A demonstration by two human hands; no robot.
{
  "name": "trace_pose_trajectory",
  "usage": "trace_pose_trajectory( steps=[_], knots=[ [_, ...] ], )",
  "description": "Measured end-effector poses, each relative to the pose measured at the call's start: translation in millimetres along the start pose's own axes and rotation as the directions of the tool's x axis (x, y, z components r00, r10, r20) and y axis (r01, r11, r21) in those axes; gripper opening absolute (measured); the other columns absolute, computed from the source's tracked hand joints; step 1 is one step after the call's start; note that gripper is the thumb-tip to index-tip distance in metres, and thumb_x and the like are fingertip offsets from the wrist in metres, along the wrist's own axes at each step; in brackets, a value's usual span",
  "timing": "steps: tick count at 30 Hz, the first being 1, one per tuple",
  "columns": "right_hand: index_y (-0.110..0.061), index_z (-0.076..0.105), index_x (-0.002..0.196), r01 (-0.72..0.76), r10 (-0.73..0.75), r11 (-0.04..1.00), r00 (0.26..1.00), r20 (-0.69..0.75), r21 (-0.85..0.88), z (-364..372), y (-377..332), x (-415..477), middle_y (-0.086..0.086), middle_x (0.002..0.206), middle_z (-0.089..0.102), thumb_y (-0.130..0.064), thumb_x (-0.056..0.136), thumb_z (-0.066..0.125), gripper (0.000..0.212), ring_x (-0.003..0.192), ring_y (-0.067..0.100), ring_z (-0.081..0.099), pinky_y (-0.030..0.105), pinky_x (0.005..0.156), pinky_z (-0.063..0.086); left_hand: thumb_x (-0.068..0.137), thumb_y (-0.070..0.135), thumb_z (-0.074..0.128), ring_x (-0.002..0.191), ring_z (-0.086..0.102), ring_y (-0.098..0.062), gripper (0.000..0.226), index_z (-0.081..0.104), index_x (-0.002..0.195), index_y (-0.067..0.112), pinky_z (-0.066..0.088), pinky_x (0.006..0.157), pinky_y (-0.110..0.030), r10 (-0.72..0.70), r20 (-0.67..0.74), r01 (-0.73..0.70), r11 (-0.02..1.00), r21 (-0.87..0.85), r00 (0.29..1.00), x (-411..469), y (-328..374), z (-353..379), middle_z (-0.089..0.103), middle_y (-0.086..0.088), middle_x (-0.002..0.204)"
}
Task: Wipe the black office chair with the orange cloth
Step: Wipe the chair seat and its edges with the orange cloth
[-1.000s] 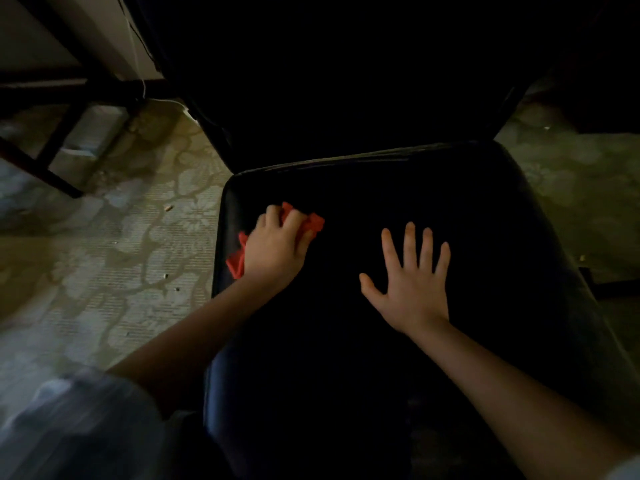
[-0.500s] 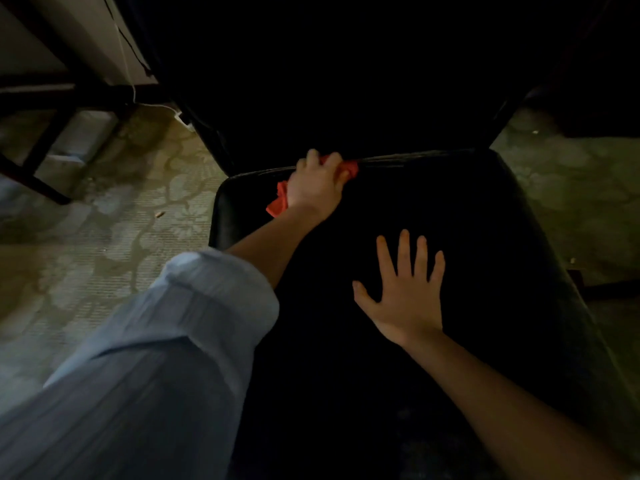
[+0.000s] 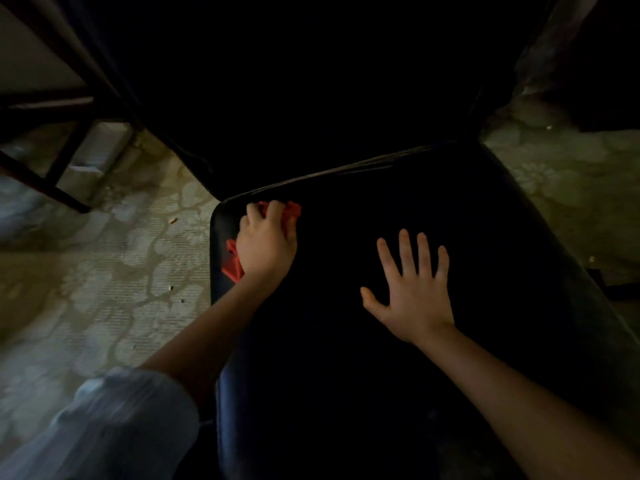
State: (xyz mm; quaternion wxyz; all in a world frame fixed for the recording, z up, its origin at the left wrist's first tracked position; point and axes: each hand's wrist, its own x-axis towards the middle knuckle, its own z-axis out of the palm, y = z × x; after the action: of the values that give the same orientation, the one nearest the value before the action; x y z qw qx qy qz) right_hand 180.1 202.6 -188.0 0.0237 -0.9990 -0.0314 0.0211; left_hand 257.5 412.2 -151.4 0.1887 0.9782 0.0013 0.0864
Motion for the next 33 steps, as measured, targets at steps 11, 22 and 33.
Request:
trace_pose_trajectory(
  steps=[11,22,33],
  knots=[
    [-0.013,0.046,0.138,-0.037,0.036,0.999,0.999,0.01,0.028,0,-2,0,0.023,0.143,0.041,-0.066,0.087,0.015,0.081,0.132,0.044,0.034,0.06,0.105,0.015,0.098,0.038,0.042,0.115,0.045,-0.035,0.041,0.043,0.136,0.023,0.045,0.086,-0.041,0.325,0.169,-0.346,0.931,0.112,0.93,49,62,35,0.039,-0.014,0.135],
    [-0.022,0.03,0.147,-0.041,0.042,0.999,0.997,0.062,-0.02,-9,-1,-1,0.014,0.154,0.026,-0.069,0.079,0.01,0.086,0.142,0.037,0.018,0.053,0.11,0.004,0.094,0.04,0.048,0.103,0.05,-0.042,0.038,0.05,0.127,0.022,0.045,0.082,-0.046,-0.209,-0.082,0.21,0.978,0.009,0.974,14,-57,-8,0.046,-0.018,0.122],
    [-0.042,-0.005,0.148,0.1,-0.106,0.994,0.985,0.135,0.05,-17,-25,41,-0.005,0.159,-0.013,-0.064,0.068,-0.015,0.083,0.144,0.029,-0.017,0.05,0.114,-0.014,0.089,0.034,0.054,0.108,0.051,-0.037,0.03,0.058,0.116,0.02,0.043,0.089,-0.044,-0.526,-0.168,0.48,0.841,-0.249,0.834,49,-72,-11,0.054,-0.015,0.119]
  ],
)
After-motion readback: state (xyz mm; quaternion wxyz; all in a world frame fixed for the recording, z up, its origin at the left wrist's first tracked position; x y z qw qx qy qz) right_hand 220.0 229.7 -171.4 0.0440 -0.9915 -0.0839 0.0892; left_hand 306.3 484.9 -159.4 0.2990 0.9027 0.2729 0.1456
